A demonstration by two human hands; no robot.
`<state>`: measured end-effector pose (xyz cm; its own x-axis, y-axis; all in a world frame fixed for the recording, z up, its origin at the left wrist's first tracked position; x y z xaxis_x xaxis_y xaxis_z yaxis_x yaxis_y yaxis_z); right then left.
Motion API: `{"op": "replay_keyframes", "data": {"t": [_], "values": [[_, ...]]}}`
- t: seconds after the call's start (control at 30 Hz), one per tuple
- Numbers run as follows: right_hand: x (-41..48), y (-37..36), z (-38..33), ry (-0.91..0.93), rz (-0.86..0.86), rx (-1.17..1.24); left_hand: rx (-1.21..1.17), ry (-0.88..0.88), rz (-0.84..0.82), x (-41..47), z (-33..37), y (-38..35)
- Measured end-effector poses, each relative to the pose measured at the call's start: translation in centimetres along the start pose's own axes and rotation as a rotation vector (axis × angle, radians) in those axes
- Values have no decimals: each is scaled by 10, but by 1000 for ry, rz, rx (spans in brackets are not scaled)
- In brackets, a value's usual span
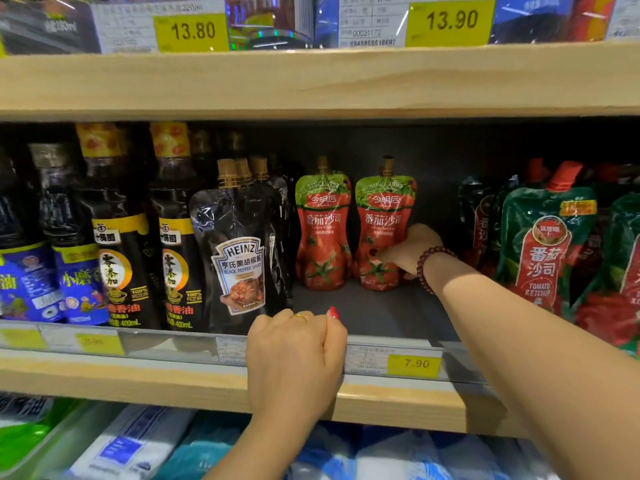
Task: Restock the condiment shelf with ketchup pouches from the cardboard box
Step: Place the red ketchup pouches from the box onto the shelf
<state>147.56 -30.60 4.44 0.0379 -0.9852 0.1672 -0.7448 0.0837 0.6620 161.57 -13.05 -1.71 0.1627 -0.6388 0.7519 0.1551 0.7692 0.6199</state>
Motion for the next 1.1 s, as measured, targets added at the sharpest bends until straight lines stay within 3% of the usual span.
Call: {"op": "replay_keyframes", "data": {"t": [0.1,0.23,0.43,0.53,0.67,0.83,0.97,1.1], "values": [[-18,18,4,-3,56,-56,9,-14,0,-1,2,0],[-67,40,3,131,80,-150,47,-20,-53,-2,4,4],[-165,43,8,231,-60,208,-8,66,-240,3,1,15],[-210,33,11,166,-178,439,-133,49,-207,-10,4,35],[-261,11,28,141,-276,543,-363,36,-181,-56,3,62],[-309,-44,81,73,-443,473,-288,76,-427,-162,-25,61],[-339,-98,142,-20,-584,409,-193,286,-658,-238,-52,48],[-370,-140,201,-20,-700,168,-84,373,-713,-278,-59,39]]}}
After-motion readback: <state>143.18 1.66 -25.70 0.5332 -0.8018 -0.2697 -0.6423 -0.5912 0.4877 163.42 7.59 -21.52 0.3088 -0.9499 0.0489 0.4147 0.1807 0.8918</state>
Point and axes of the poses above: each hand's wrist, its own x-axis towards the middle knuckle, its own y-axis out of the back of the hand, z = x × y, the point moved 2 cm from there along x, towards the middle knuckle, and after that the axes turned 4 degrees about y, right-handed, at the moved point
